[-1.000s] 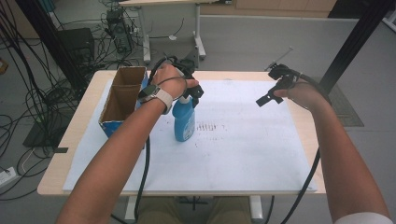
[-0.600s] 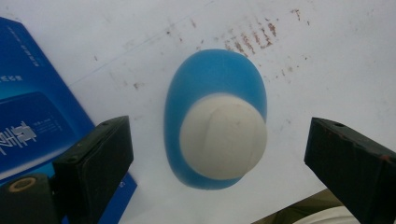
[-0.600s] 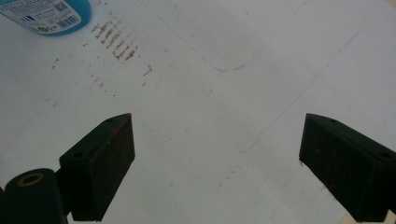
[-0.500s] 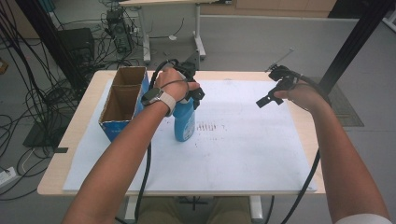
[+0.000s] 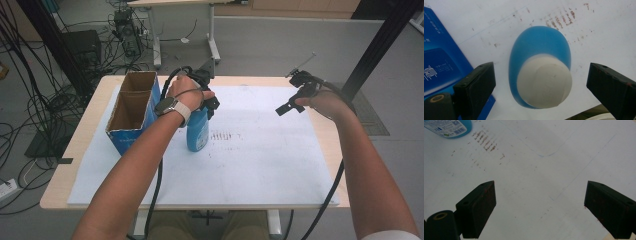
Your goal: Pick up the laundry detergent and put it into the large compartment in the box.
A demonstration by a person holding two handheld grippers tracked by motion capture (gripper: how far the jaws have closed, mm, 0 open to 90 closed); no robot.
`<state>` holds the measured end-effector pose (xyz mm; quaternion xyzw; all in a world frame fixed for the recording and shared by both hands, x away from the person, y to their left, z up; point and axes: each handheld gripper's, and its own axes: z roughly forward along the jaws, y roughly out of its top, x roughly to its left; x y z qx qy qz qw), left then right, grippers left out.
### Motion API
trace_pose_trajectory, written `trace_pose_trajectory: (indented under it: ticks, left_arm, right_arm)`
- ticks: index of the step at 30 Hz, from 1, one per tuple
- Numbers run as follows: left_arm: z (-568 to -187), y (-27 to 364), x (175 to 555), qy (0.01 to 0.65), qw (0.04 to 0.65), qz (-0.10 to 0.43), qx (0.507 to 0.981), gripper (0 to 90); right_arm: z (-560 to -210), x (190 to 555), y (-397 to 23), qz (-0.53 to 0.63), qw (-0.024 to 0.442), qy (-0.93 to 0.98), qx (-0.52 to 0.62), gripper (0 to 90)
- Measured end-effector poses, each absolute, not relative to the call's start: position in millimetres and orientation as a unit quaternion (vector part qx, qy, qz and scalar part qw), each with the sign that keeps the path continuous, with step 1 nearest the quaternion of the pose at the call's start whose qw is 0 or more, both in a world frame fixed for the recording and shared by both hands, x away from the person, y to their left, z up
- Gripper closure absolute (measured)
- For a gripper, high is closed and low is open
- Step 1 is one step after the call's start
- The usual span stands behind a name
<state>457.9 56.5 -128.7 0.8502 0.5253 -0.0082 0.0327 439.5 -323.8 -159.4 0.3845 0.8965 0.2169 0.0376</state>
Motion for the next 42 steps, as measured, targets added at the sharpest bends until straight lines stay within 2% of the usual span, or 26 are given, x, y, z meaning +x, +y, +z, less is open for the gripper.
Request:
trace_pose_trajectory:
  ticks: [42]
  left_arm:
    - [-128.1, 59.4, 457.3, 0.528, 0.033, -0.006, 0.849, 9.3]
  right_arm:
    - [-159.2, 441.5, -320.2, 0.212, 0.038, 0.898, 0.384, 10.5]
